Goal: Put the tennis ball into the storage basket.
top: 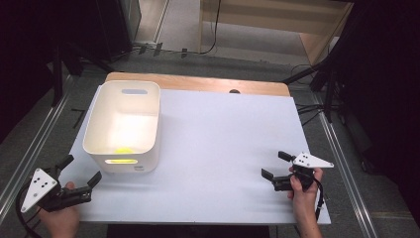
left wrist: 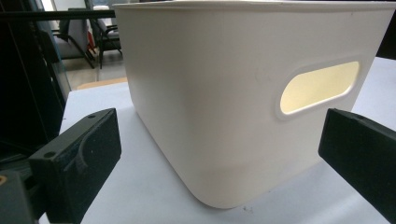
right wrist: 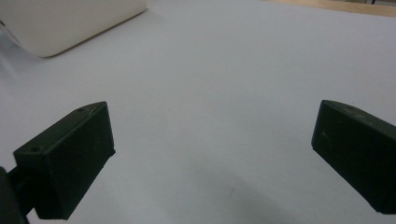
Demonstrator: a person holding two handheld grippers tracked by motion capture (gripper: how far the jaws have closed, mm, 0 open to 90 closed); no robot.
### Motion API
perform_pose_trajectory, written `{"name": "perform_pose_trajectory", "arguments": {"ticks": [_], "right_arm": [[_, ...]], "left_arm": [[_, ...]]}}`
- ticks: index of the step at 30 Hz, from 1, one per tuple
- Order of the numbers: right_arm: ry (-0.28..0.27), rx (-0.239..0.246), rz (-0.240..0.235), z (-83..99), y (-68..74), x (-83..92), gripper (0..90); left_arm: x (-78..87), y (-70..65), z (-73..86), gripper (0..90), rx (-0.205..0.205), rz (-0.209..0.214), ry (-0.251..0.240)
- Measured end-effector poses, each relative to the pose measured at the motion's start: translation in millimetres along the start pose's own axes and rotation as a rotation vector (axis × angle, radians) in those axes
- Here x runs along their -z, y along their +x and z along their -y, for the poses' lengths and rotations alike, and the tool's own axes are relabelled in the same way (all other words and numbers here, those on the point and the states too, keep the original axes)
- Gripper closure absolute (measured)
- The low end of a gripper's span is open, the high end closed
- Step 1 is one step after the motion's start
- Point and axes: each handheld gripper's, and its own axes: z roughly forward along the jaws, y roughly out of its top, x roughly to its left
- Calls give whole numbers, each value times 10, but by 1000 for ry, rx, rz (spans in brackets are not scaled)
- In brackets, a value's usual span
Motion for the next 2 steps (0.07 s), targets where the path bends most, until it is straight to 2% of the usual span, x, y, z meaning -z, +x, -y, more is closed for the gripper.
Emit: {"name": "perform_pose_trajectory", "arguments": {"ticks": [2], "right_arm": [[0,-1,3,7,-5,1,0]], "left_arm": [[-1,0,0,0,1,0,0]]}}
